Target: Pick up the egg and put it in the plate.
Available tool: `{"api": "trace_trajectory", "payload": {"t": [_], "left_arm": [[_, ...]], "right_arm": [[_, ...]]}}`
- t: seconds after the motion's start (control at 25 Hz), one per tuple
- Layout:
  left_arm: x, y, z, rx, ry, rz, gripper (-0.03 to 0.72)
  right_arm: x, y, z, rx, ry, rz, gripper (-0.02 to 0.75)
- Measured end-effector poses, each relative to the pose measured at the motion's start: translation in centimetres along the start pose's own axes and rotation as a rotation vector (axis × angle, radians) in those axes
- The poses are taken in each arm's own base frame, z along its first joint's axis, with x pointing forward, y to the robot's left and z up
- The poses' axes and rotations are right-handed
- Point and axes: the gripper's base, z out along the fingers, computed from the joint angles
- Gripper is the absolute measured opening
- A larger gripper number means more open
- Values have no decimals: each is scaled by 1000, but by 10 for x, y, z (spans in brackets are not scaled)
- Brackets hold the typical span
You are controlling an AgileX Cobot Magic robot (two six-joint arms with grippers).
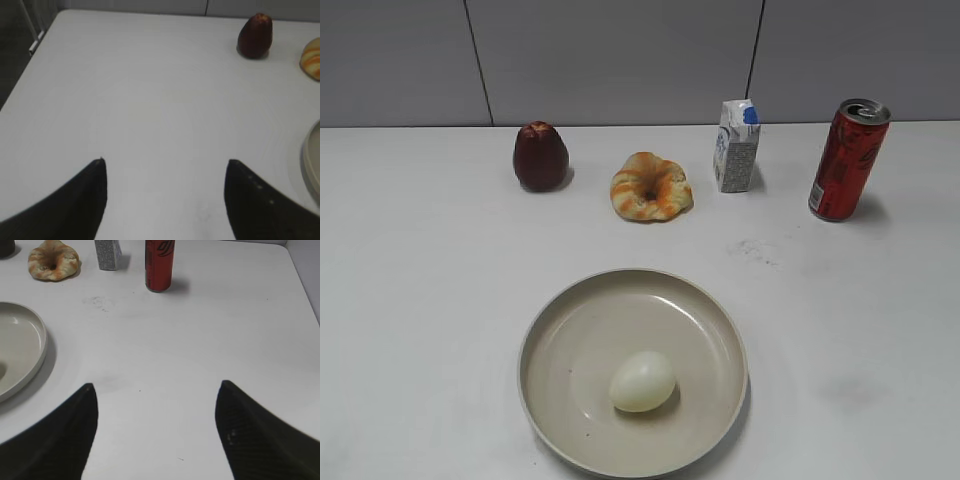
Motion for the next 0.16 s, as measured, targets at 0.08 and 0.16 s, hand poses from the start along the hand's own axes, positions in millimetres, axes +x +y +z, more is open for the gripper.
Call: {"api": "trace_trajectory", "payload": {"t": [0.08, 0.16], "left_arm": [[4, -1, -4, -1, -27, 4, 545], [4, -1, -4, -2, -34, 6, 543]], "right_arm": [[0, 0, 0, 0, 0, 0, 554], [0, 0, 0, 0, 0, 0, 554]]}}
